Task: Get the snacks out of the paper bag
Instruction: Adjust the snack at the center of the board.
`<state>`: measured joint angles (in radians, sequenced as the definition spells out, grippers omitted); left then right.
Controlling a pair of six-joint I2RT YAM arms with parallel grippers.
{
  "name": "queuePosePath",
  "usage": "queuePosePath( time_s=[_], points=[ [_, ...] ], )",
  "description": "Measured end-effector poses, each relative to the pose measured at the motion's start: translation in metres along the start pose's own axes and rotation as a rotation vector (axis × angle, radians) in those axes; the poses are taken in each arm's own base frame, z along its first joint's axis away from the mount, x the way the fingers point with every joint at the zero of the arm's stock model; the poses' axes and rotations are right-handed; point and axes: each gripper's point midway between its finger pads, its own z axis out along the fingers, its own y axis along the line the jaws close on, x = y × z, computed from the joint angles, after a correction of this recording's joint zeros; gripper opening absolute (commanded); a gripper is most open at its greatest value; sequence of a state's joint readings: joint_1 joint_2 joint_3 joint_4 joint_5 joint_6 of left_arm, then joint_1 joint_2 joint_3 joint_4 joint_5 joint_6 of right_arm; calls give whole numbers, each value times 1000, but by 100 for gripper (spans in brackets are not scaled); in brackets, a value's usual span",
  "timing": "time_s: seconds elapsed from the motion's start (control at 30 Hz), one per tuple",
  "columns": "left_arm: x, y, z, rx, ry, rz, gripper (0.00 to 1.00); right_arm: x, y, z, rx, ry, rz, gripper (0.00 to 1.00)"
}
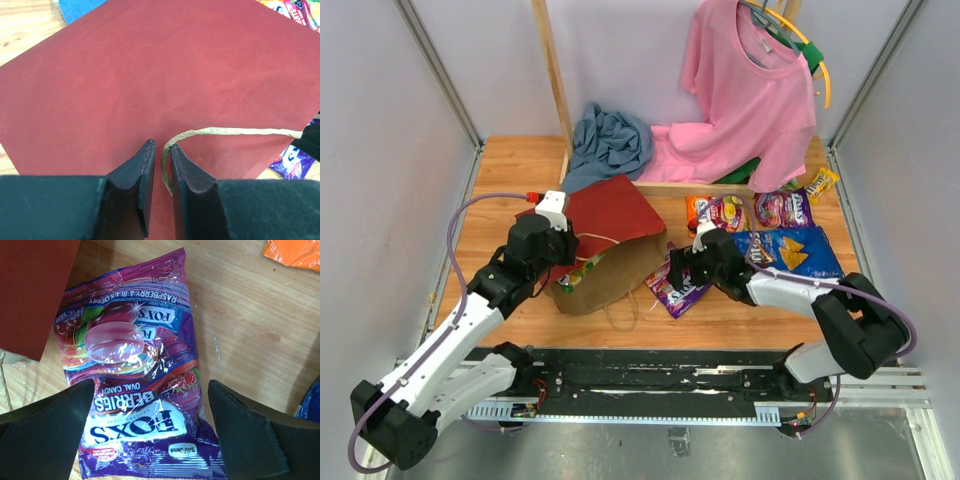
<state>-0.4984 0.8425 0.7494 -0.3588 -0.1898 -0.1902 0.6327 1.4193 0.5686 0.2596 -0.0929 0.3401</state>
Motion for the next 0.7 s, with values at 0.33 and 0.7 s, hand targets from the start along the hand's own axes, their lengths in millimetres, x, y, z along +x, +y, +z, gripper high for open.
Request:
queuePosePath(
  time_s=[0.33,0.7],
  points=[
    [1,9,3,-27,9,-13,24,-35,0,-15,38,-61,-18,94],
    [2,9,3,-16,16,-17,24,-23,-30,-9,34,46,4,77]
  ],
)
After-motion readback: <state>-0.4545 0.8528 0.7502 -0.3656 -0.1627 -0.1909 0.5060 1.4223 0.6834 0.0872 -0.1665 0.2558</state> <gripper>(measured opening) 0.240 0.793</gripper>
